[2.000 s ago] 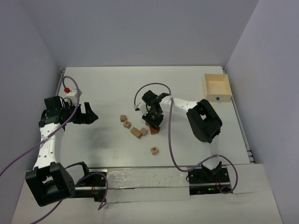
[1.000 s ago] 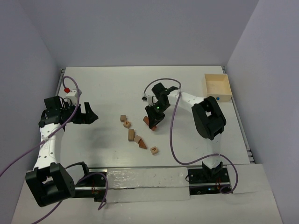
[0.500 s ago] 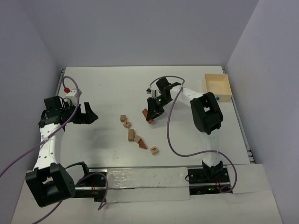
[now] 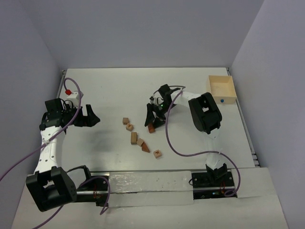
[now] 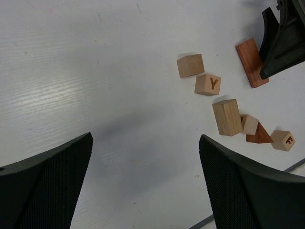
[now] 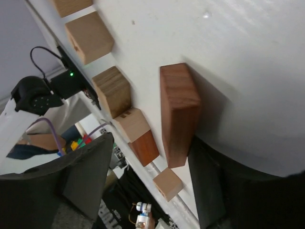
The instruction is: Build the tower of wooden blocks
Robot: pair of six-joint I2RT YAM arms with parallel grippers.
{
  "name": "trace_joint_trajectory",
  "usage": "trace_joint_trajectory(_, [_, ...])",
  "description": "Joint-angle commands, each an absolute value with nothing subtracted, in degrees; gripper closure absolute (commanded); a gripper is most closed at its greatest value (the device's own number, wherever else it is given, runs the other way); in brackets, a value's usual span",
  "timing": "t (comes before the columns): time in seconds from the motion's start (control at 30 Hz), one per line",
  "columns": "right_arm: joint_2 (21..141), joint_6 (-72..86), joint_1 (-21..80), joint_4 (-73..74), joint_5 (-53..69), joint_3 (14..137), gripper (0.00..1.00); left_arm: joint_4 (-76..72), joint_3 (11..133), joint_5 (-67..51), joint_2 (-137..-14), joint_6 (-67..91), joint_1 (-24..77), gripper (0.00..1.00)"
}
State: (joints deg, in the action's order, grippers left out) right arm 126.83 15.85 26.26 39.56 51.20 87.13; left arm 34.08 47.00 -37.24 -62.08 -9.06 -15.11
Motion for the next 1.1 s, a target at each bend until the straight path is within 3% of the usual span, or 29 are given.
trace_joint_trajectory(0.0, [125.09, 17.13, 25.76, 38.85, 42.92, 85.35, 0.20, 33.22, 49.22, -37.62, -62.14, -8.97, -15.38, 0.01])
trace_joint_trajectory(0.27, [115.98, 16.98, 21.26, 38.76, 20.35, 81.12, 0.19, 33.22, 49.18, -37.35, -61.93, -8.88, -15.29, 0.01])
trace_joint_trajectory(0.43, [111.92, 15.80, 20.59, 38.52, 14.98, 78.67, 0.21, 33.13, 49.04, -37.37, -61.49, -8.89, -15.30, 0.01])
trace_joint_trajectory(0.6, [106.29, 15.47, 21.99, 33.83, 8.38, 72.45, 0.41, 33.05, 48.87, -37.48, -60.87, -8.96, -15.38, 0.01])
trace_joint_trajectory(0.73, [105.78, 13.32, 24.19, 33.19, -0.39, 72.07, 0.79, 32.89, 48.87, -37.44, -60.84, -8.96, -15.29, 0.01])
trace_joint_trajectory(0.8, [106.26, 12.71, 25.77, 32.99, -3.46, 72.01, 0.83, 32.96, 48.87, -37.44, -60.91, -8.96, -15.29, 0.01])
trace_joint_trajectory(1.07, [109.41, 13.64, 32.07, 33.26, -5.48, 74.04, 0.80, 32.87, 48.85, -37.41, -60.79, -8.96, -15.37, 0.01])
